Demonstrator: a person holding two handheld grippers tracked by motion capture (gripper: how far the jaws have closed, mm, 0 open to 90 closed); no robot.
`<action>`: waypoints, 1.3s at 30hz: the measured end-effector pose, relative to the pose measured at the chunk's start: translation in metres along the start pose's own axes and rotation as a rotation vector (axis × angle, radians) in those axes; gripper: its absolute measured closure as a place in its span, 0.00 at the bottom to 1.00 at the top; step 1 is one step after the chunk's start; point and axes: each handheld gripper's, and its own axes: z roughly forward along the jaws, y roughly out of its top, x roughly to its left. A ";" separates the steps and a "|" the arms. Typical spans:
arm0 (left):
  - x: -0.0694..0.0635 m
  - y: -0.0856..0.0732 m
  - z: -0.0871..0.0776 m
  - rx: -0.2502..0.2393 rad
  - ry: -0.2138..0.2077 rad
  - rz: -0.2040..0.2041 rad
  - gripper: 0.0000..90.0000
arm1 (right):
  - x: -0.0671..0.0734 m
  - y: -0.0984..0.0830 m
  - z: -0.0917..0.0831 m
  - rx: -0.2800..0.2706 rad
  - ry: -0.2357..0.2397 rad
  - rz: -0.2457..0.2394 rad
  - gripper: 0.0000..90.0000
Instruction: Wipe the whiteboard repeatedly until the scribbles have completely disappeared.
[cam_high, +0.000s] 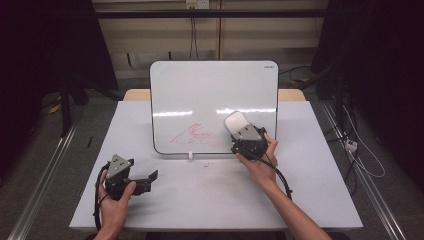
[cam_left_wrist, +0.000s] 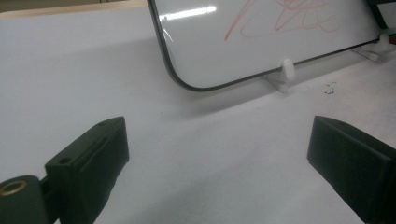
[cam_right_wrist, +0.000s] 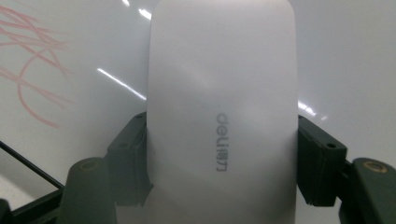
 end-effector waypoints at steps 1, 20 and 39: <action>0.000 0.000 0.000 -0.001 0.001 0.001 0.06 | 0.003 0.001 0.001 -0.004 0.001 -0.002 0.35; 0.003 -0.001 -0.002 -0.005 0.002 -0.010 0.06 | -0.006 0.002 0.001 -0.007 0.006 -0.004 0.35; 0.002 -0.001 -0.002 -0.002 0.009 -0.010 0.06 | -0.043 -0.013 -0.008 0.014 -0.063 0.078 0.35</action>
